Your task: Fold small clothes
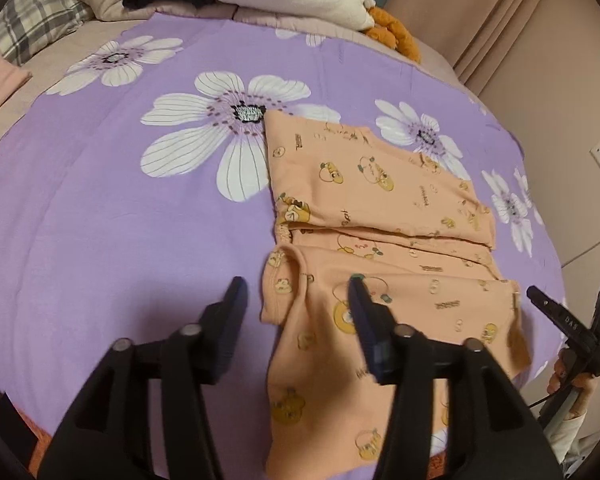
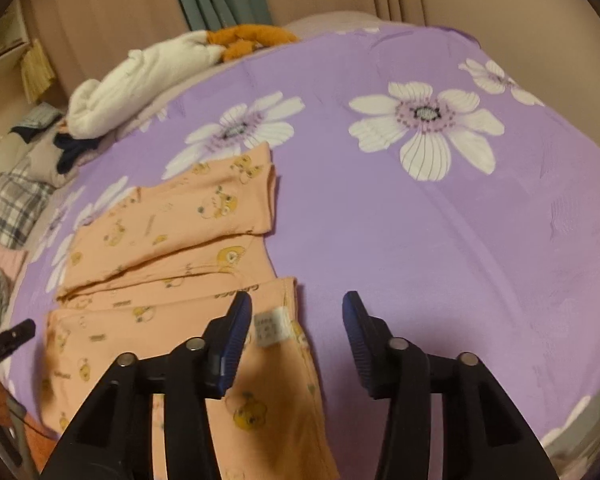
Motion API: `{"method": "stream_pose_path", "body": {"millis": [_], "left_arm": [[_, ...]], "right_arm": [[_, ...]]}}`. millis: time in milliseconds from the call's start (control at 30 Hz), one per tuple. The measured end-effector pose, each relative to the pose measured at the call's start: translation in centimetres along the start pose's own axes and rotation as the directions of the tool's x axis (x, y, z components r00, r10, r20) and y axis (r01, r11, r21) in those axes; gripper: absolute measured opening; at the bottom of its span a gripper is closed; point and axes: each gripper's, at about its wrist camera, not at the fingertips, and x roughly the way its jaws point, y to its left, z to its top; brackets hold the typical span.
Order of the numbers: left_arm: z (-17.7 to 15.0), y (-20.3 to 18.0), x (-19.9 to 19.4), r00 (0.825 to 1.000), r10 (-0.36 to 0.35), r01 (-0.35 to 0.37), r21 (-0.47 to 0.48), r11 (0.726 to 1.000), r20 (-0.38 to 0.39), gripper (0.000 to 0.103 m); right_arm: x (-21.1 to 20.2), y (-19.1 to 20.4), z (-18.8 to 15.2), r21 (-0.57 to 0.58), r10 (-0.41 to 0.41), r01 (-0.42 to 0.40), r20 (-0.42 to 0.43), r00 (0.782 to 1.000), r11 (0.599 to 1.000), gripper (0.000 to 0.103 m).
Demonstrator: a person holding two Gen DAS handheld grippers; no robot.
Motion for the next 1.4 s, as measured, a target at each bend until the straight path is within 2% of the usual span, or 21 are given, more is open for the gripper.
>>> {"method": "stream_pose_path", "body": {"millis": [133, 367, 433, 700, 833, 933, 1067, 1133, 1200, 1267, 1400], "left_arm": [[-1.4, -0.1, -0.9, 0.999, -0.037, 0.038, 0.008, 0.999, -0.022, 0.06], [-4.3, 0.2, -0.5, 0.995, -0.048, 0.047, -0.005, 0.999, -0.084, 0.06], [-5.0, 0.4, -0.4, 0.994, -0.049, 0.049, -0.002, 0.999, -0.093, 0.06], [-7.0, 1.1, -0.4, 0.99, -0.073, 0.069, -0.038, 0.997, -0.123, 0.06], [-7.4, 1.1, -0.4, 0.988, -0.089, 0.083, -0.048, 0.995, -0.127, 0.059], [-7.8, 0.7, -0.3, 0.989, -0.076, 0.071, -0.043, 0.997, -0.13, 0.058], [-8.4, 0.0, -0.2, 0.989, -0.067, 0.061, -0.045, 0.997, -0.132, 0.048], [-8.6, -0.2, 0.0, 0.991, -0.05, 0.047, -0.031, 0.998, -0.127, 0.034], [-8.6, -0.3, 0.2, 0.99, -0.05, 0.048, -0.02, 0.999, -0.129, 0.011], [-8.5, -0.1, 0.3, 0.99, -0.056, 0.05, -0.049, 0.998, -0.128, 0.008], [-8.0, -0.3, -0.7, 0.988, -0.101, 0.09, -0.091, 0.992, -0.121, 0.006]], "right_arm": [[-1.0, -0.8, -1.1, -0.016, 0.004, -0.004, 0.001, 1.0, 1.0, 0.054], [-0.8, -1.8, -4.0, 0.016, 0.045, -0.043, -0.08, 0.996, 0.999, 0.054], [-1.2, -1.7, -4.8, 0.025, 0.074, -0.072, -0.085, 0.994, 0.997, 0.054], [-1.7, -1.3, -6.6, 0.047, 0.094, -0.09, -0.081, 0.992, 0.995, 0.053], [-1.5, -1.0, -7.0, 0.049, 0.091, -0.087, -0.076, 0.993, 0.995, 0.04], [-1.4, -0.7, -7.2, 0.046, 0.098, -0.095, -0.068, 0.993, 0.994, 0.04], [-1.4, -0.5, -7.5, 0.049, 0.105, -0.102, -0.059, 0.993, 0.994, 0.029], [-1.3, -0.6, -7.5, 0.06, 0.106, -0.103, -0.057, 0.993, 0.993, 0.022], [-1.3, -0.7, -7.5, 0.073, 0.112, -0.108, -0.053, 0.992, 0.991, 0.019], [-1.4, -0.7, -7.6, 0.082, 0.117, -0.113, -0.048, 0.992, 0.99, 0.009], [-2.4, -0.4, -6.9, 0.087, 0.141, -0.138, -0.022, 0.99, 0.987, 0.007]]}}
